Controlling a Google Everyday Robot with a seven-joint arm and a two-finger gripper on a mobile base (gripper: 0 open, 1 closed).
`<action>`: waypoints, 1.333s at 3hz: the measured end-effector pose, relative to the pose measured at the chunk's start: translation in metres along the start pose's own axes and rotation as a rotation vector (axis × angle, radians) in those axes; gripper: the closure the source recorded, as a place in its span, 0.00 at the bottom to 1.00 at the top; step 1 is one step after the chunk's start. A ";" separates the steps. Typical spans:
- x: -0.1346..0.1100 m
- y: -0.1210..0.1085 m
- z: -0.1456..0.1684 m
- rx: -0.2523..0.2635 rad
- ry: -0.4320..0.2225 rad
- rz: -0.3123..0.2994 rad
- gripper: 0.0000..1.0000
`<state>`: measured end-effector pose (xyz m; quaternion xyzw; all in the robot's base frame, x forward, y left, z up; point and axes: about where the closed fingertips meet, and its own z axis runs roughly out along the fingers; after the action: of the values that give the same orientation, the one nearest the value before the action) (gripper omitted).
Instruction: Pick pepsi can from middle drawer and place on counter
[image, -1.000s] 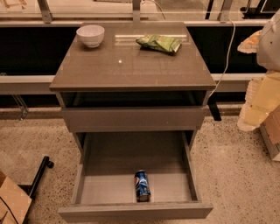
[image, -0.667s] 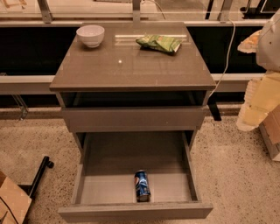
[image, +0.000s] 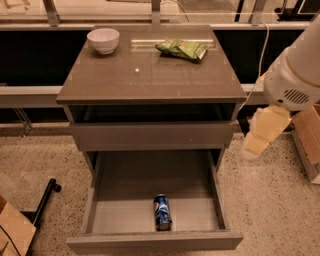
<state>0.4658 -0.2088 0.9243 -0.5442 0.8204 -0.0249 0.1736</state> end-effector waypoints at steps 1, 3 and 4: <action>0.001 0.000 0.001 -0.002 0.000 0.012 0.00; 0.018 0.010 0.070 -0.072 0.061 0.174 0.00; 0.026 0.015 0.123 -0.114 0.071 0.266 0.00</action>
Offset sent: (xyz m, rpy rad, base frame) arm 0.0070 -0.0047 -0.0476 -0.0028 0.0918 -0.1448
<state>0.4820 -0.2079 0.7986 -0.4386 0.8909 0.0258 0.1152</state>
